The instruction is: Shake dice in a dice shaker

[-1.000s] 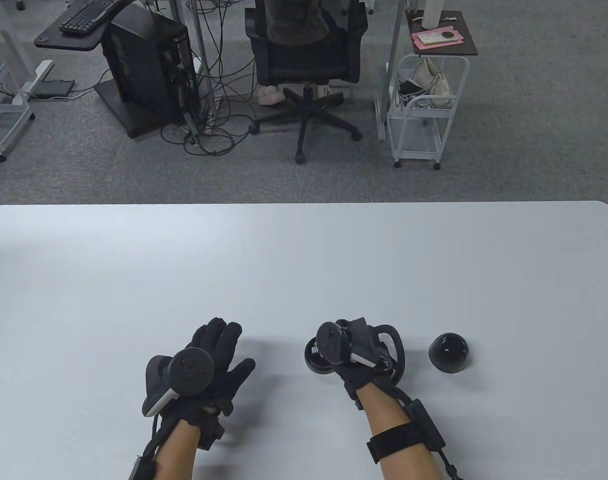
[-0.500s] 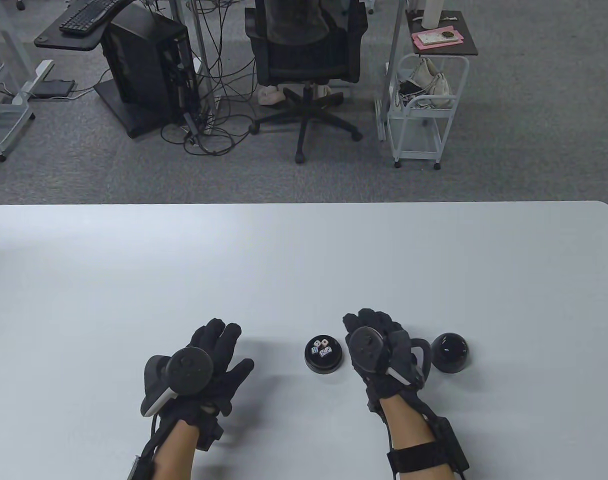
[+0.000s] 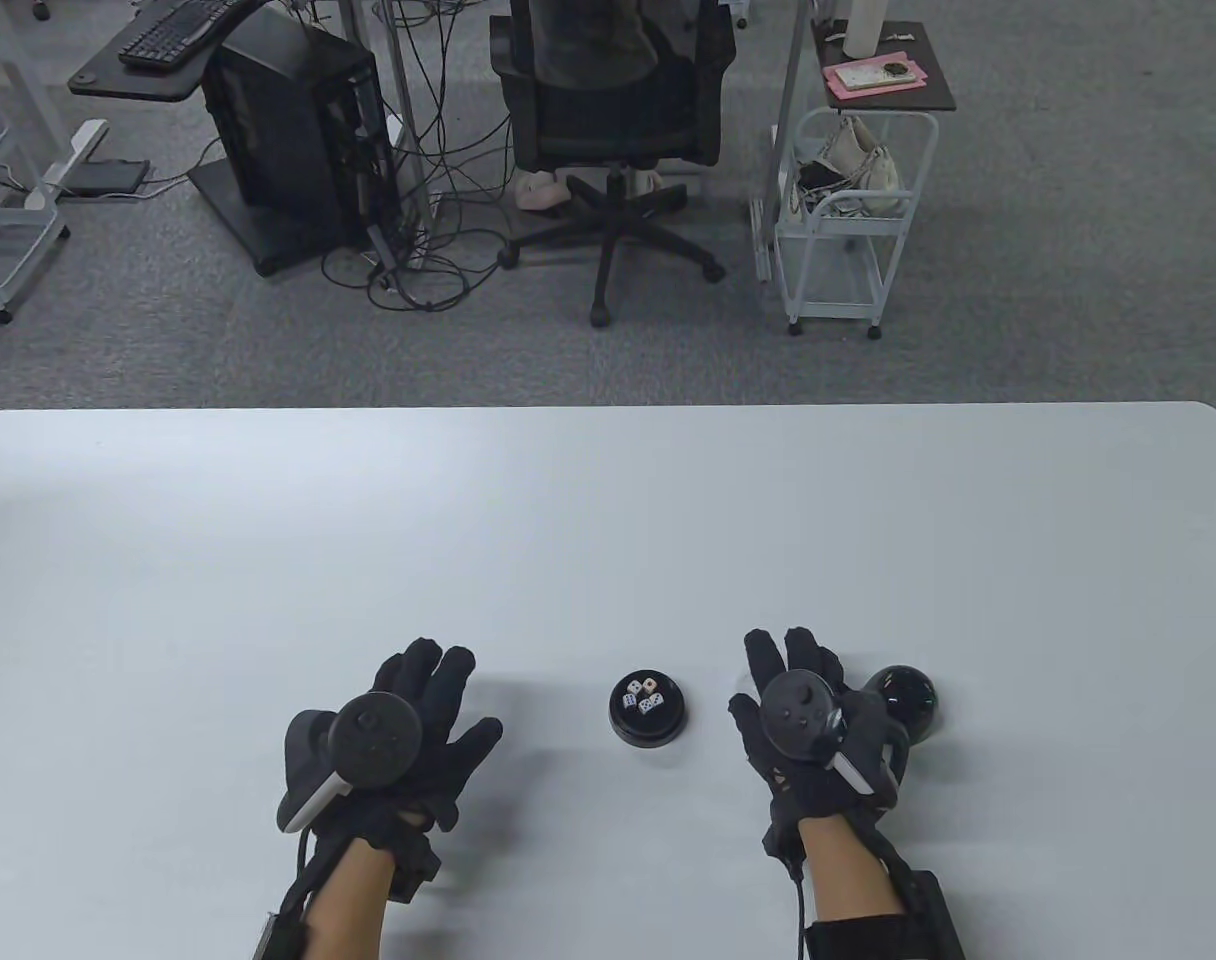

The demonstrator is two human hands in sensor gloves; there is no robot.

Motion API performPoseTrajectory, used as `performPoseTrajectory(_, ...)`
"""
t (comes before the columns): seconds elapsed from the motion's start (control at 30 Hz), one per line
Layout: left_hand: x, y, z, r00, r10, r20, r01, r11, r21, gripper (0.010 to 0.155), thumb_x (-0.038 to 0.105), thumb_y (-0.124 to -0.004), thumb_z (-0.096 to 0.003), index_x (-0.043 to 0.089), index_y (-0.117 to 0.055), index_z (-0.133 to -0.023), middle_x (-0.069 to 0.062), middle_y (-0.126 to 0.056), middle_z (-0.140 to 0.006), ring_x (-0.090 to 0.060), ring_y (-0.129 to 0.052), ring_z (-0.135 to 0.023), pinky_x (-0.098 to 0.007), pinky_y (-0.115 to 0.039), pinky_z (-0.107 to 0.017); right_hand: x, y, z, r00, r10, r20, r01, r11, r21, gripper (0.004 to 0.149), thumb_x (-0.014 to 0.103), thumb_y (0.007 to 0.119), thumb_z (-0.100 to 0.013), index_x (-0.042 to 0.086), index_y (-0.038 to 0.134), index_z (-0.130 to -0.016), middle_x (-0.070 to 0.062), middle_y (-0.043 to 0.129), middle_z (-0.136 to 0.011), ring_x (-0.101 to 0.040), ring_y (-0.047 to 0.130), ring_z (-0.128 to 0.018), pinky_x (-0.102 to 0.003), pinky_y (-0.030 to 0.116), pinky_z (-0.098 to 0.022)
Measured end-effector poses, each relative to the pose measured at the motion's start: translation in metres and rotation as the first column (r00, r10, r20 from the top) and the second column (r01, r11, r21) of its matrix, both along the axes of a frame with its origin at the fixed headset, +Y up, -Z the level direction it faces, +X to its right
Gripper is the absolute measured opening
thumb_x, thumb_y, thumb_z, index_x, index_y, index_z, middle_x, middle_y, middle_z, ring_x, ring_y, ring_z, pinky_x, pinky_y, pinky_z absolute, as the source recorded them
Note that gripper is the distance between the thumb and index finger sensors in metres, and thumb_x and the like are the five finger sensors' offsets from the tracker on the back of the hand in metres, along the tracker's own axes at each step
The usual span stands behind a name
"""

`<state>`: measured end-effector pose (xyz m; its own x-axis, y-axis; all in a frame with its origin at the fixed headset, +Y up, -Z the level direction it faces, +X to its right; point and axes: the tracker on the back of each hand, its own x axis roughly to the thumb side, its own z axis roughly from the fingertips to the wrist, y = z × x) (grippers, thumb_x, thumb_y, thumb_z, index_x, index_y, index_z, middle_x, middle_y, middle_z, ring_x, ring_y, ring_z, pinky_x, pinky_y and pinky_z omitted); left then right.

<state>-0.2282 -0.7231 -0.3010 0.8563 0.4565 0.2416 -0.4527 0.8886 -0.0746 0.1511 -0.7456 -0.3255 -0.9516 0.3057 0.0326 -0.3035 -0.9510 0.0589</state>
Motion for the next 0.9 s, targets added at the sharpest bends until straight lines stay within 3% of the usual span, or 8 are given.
performPoseTrajectory(0.3,0.0,0.0,0.0,1.0,-0.011,-0.007,0.011,1.0,-0.015,0.076,0.062,-0.07,-0.0527,0.025,-0.043,-0.113,-0.024,-0.038,-0.118,-0.055,-0.042,-0.105,-0.073,-0.049,-0.067,-0.003,-0.014,-0.009,0.999,0.045,0.008,-0.044,0.992,-0.121,0.077,0.046,0.077,-0.06,0.028,0.028,-0.117,-0.028,0.026,-0.117,-0.059,0.041,-0.103,-0.069,0.054,-0.071)
performPoseTrajectory(0.53,0.003,-0.003,-0.001,1.0,-0.024,-0.008,0.024,0.999,-0.035,0.076,0.062,-0.07,-0.0528,0.025,-0.043,-0.113,-0.024,-0.038,-0.118,-0.055,-0.042,-0.105,-0.073,-0.049,-0.067,-0.003,-0.019,-0.012,0.999,0.036,0.019,-0.033,0.986,-0.161,0.071,0.04,0.08,-0.06,0.026,0.037,-0.114,-0.029,0.03,-0.115,-0.058,0.043,-0.103,-0.067,0.054,-0.071)
performPoseTrajectory(0.6,0.003,-0.003,-0.001,1.0,-0.027,-0.011,0.027,0.999,-0.035,0.076,0.062,-0.071,-0.0528,0.025,-0.043,-0.113,-0.024,-0.038,-0.118,-0.055,-0.042,-0.105,-0.073,-0.048,-0.067,-0.003,-0.02,-0.013,1.0,0.024,0.005,-0.023,0.985,-0.17,0.07,0.038,0.082,-0.059,0.026,0.038,-0.112,-0.03,0.034,-0.114,-0.056,0.051,-0.102,-0.065,0.058,-0.071)
performPoseTrajectory(0.67,0.003,-0.002,-0.001,1.0,-0.029,-0.012,0.028,0.999,-0.04,0.076,0.062,-0.071,-0.0527,0.025,-0.043,-0.113,-0.024,-0.038,-0.118,-0.055,-0.042,-0.105,-0.073,-0.048,-0.067,-0.004,-0.019,-0.012,1.0,0.006,-0.01,-0.008,0.99,-0.144,0.07,0.036,0.085,-0.057,0.025,0.042,-0.111,-0.029,0.042,-0.112,-0.054,0.063,-0.097,-0.063,0.063,-0.07)
performPoseTrajectory(0.77,0.003,-0.001,-0.001,1.0,-0.02,-0.01,0.02,0.999,-0.036,0.076,0.062,-0.071,-0.0527,0.025,-0.043,-0.113,-0.024,-0.038,-0.118,-0.055,-0.042,-0.105,-0.073,-0.048,-0.067,-0.005,-0.015,-0.01,0.999,0.014,-0.029,-0.016,0.998,-0.063,0.071,0.038,0.087,-0.055,0.024,0.046,-0.111,-0.028,0.047,-0.111,-0.053,0.068,-0.094,-0.062,0.068,-0.068)
performPoseTrajectory(0.9,0.003,0.001,-0.002,1.0,-0.009,-0.006,0.009,0.999,-0.032,0.076,0.061,-0.071,-0.0527,0.025,-0.043,-0.113,-0.023,-0.038,-0.118,-0.055,-0.041,-0.106,-0.073,-0.048,-0.067,-0.017,0.0,-0.004,0.98,-0.135,-0.145,0.145,0.988,0.061,0.071,0.039,0.087,-0.054,0.022,0.048,-0.111,-0.028,0.049,-0.11,-0.053,0.068,-0.093,-0.063,0.069,-0.066)
